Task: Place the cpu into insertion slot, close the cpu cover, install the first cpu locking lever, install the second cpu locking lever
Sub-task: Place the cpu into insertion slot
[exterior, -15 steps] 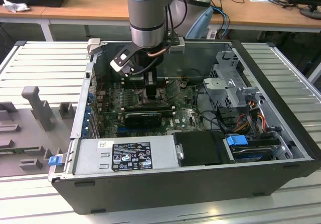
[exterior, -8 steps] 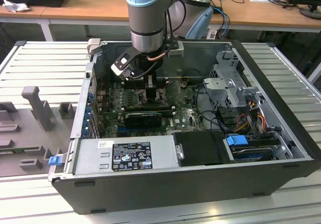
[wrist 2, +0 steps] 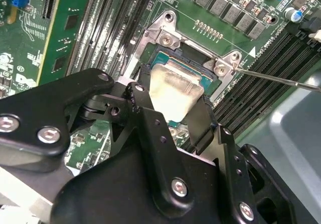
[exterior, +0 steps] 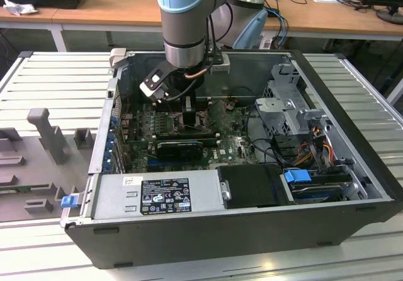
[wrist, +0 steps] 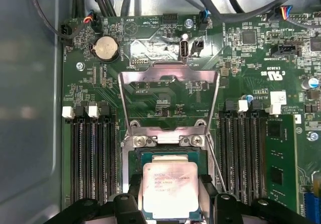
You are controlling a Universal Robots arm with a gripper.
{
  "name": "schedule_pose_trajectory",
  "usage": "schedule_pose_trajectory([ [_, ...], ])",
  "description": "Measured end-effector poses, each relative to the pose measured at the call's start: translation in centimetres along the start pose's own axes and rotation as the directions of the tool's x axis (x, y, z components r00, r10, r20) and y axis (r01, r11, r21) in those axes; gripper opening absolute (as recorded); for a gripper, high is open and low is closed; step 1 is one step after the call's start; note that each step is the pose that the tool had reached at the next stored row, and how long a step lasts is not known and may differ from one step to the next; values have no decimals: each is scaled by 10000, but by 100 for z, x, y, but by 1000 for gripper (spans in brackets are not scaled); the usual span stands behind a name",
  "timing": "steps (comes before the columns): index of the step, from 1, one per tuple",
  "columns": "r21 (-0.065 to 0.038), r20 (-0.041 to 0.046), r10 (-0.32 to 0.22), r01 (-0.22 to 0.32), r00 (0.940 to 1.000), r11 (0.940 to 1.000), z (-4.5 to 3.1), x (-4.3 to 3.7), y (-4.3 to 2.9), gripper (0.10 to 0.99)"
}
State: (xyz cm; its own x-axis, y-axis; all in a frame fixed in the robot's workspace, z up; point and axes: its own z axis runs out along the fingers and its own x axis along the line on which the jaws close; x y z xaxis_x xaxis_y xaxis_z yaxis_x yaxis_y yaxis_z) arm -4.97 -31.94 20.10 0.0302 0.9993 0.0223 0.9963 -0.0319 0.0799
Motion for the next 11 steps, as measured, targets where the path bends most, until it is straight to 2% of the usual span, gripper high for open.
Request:
schedule_pose_trajectory([
  [7,6,1,1,-1,10000,10000,15,1,-2,545],
  [8,7,2,1,-1,10000,10000,10,1,-1,608],
  [10,7,2,2,-2,10000,10000,-47,2,3,608],
  [11,6,1,2,-2,10000,10000,-90,3,7,525],
])
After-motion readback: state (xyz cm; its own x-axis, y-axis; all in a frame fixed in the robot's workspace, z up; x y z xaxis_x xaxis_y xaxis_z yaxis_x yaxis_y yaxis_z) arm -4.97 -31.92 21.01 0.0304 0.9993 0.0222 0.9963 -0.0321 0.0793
